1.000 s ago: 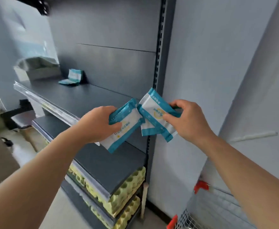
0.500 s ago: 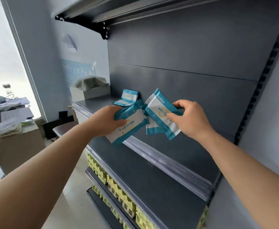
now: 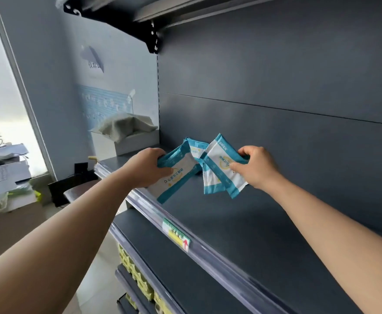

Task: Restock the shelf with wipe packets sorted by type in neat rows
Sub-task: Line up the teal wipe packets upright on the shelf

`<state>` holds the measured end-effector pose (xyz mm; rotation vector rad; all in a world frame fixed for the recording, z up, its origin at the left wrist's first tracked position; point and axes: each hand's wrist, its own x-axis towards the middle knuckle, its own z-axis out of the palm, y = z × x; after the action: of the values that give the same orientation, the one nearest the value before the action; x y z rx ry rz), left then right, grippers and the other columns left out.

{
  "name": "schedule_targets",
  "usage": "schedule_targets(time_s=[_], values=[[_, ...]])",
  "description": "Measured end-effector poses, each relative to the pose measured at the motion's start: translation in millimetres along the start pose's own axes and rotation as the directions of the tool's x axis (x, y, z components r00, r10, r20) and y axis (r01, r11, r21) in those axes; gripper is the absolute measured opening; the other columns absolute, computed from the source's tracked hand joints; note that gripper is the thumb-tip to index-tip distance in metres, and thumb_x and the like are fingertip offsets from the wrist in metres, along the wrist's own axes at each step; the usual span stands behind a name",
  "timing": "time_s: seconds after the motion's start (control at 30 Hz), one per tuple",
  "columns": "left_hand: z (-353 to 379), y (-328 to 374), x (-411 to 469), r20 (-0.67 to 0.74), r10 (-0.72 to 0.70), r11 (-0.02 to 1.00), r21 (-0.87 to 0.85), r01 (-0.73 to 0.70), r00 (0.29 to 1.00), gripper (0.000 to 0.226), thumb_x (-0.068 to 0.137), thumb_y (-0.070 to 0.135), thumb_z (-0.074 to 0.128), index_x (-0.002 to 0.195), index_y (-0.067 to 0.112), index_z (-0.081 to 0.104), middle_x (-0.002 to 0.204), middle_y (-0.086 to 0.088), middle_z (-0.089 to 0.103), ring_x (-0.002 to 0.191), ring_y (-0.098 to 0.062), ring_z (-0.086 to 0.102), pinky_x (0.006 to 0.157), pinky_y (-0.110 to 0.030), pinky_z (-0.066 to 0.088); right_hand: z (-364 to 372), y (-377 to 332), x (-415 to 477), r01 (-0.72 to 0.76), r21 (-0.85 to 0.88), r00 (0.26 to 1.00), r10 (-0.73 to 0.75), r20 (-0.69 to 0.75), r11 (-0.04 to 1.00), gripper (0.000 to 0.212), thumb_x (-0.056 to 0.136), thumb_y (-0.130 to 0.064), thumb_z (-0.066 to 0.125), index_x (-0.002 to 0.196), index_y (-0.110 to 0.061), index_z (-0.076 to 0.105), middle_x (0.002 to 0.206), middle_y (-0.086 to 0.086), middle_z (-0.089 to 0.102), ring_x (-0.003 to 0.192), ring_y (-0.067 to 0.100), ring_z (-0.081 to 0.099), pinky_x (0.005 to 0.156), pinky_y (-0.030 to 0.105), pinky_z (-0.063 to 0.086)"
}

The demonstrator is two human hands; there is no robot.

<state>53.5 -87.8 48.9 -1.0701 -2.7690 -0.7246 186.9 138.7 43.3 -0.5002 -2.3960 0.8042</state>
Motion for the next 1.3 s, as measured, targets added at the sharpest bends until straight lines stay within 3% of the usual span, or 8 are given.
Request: schedule_targets(time_s=[0.33,0.47,0.57,0.67,0.8,1.0,1.13,1.3], values=[[35.7,-63.9,105.9,0.155,0.027,0.976,-0.217,0.008,0.988,0.024,0.086,0.023,0.067,0.108,0.018,0.056,0.104,0.003,0.065,0.087,-0.014,0.065,0.068,-0.030,0.058,67.2,28.5,53.2,-0.256,-0.203,0.957,0.276,0.082,0.945,0.012,0.080,-0.020,0.069,0.088,-0.013,0.064,0.078,-0.003,0.063,0.059,0.011,0.053,0.049,0.023,0.040],[44.2,-83.5,136.2,0.251,0.088,0.846,-0.530,0.061,0.964,0.035,0.088,0.014,0.067,0.117,0.021,0.051,0.107,0.004,0.066,0.087,-0.013,0.068,0.063,-0.029,0.059,79.0,27.6,61.1,-0.396,-0.292,0.891,0.441,0.107,0.871,0.018,0.080,-0.024,0.068,0.086,-0.010,0.059,0.079,0.002,0.060,0.061,0.017,0.051,0.047,0.024,0.036],[50.1,-100.1,157.7,0.319,0.148,0.749,-0.654,0.104,0.936,0.033,0.085,0.015,0.071,0.113,0.023,0.054,0.108,0.001,0.069,0.093,-0.018,0.070,0.078,-0.042,0.060,87.8,24.1,65.5,-0.387,-0.405,0.902,0.431,0.021,0.828,0.025,0.078,-0.028,0.071,0.097,-0.015,0.062,0.099,-0.003,0.060,0.084,0.017,0.058,0.066,0.029,0.045],[52.6,-107.5,174.6,0.361,0.219,0.635,-0.758,0.149,0.906,0.036,0.085,0.013,0.071,0.116,0.020,0.054,0.110,-0.002,0.069,0.094,-0.018,0.071,0.082,-0.042,0.058,105.4,5.8,76.4,-0.306,-0.233,0.952,0.293,-0.088,0.923,0.030,0.079,-0.029,0.074,0.105,-0.019,0.066,0.108,-0.003,0.062,0.098,0.014,0.060,0.088,0.030,0.048],[54.3,-106.3,186.0,0.402,0.316,0.484,-0.848,0.219,0.859,0.041,0.087,0.009,0.067,0.121,0.024,0.050,0.112,-0.003,0.068,0.097,-0.020,0.070,0.084,-0.046,0.057,138.7,-36.5,88.6,-0.332,0.188,0.941,0.339,-0.007,0.924,0.023,0.079,-0.023,0.077,0.098,-0.014,0.068,0.093,0.000,0.071,0.083,0.008,0.065,0.080,0.020,0.053],[59.5,-106.7,186.2,0.430,0.468,0.287,-0.900,0.327,0.772,0.023,0.099,0.026,0.050,0.121,0.026,0.054,0.112,0.001,0.070,0.100,-0.020,0.069,0.088,-0.047,0.055,158.9,-44.0,96.1,-0.411,0.300,0.899,0.438,-0.023,0.861,0.021,0.080,-0.013,0.076,0.100,-0.011,0.070,0.099,0.003,0.074,0.092,0.017,0.071,0.090,0.040,0.055],[60.7,-112.0,197.9,0.401,0.423,0.331,-0.903,0.273,0.813,0.019,0.099,0.020,0.050,0.113,0.007,0.053,0.105,-0.006,0.070,0.091,-0.024,0.071,0.085,-0.043,0.057,149.2,-40.2,92.9,-0.468,0.295,0.868,0.496,-0.021,0.833,0.015,0.081,-0.009,0.074,0.094,-0.011,0.068,0.098,0.007,0.074,0.093,0.022,0.071,0.089,0.046,0.055],[58.6,-115.0,203.0,0.405,0.409,0.440,-0.872,0.213,0.818,0.017,0.096,0.008,0.054,0.111,0.016,0.060,0.098,-0.008,0.073,0.078,-0.024,0.073,0.066,-0.035,0.061,138.7,-37.4,93.5,-0.486,0.202,0.860,0.507,-0.064,0.850,0.010,0.079,-0.015,0.076,0.084,-0.010,0.069,0.089,0.014,0.074,0.077,0.014,0.065,0.076,0.038,0.054]])
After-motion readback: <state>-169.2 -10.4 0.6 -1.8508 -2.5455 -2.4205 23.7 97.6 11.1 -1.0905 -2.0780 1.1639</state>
